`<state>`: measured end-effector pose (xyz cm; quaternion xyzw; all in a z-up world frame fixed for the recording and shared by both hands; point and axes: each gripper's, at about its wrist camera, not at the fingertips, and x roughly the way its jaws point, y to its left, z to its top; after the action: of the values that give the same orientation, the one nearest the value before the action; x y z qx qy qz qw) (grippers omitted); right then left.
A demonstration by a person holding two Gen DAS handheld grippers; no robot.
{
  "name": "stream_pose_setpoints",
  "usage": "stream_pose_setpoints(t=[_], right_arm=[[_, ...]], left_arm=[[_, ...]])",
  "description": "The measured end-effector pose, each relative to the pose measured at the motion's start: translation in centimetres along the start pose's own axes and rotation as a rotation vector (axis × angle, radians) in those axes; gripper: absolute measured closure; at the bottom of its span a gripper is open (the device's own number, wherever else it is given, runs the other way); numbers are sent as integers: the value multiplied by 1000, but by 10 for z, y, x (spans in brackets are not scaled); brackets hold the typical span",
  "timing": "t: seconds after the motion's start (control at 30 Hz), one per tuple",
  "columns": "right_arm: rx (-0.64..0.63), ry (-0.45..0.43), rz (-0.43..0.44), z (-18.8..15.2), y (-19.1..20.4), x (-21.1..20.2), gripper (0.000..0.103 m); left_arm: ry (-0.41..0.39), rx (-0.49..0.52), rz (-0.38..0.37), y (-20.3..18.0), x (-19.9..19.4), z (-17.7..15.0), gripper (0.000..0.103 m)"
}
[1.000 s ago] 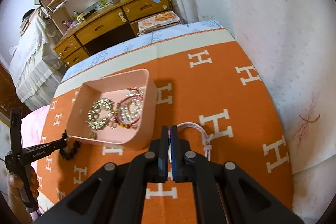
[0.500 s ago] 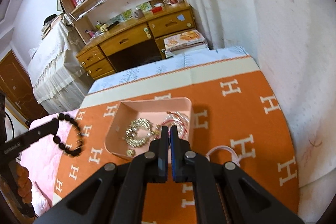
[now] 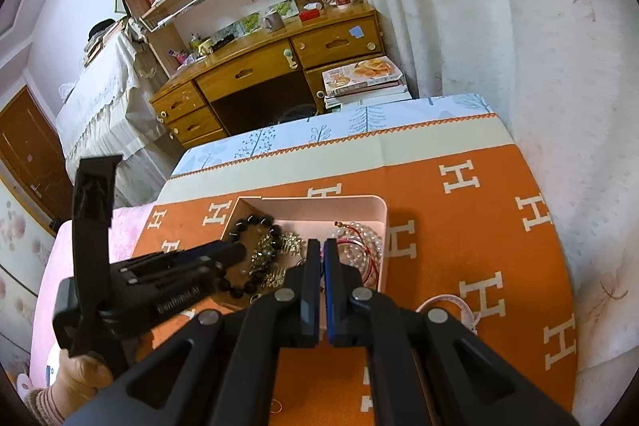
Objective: Organize jewelry
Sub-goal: 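Carry the black bead bracelet into the pink tray with left tool and open it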
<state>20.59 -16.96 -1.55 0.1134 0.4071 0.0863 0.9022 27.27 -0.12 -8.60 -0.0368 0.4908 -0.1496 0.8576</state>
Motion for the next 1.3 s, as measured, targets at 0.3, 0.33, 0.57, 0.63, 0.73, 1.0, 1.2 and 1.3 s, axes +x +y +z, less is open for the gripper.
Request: stream_pose_setpoints(t=[0.3, 0.33, 0.57, 0.63, 0.73, 1.0, 1.2, 1.3], right_arm=[[34, 44, 32, 8, 3, 29, 101], [37, 49, 30, 9, 4, 34, 101], [23, 84, 26, 15, 16, 58, 101], [14, 95, 11, 15, 19, 65, 101], [17, 135, -21, 14, 19, 79, 101], [25, 200, -20, 0, 18, 85, 100], [-1, 177, -17, -10, 24, 64, 87], [-11, 146, -6, -16, 24, 46, 74]], left_arm=[[-92, -48, 92, 22, -36, -12, 27], [-96, -40, 131, 23, -39, -16, 27], [-146, -23, 240, 18, -63, -37, 27], [-172, -29, 259, 19, -72, -41, 27], [-193, -50, 266, 22, -83, -45, 24], [-232, -139, 251, 36, -102, -58, 9], [-224, -164, 245, 37, -106, -73, 9], [-226, -154, 252, 31, -110, -81, 9]])
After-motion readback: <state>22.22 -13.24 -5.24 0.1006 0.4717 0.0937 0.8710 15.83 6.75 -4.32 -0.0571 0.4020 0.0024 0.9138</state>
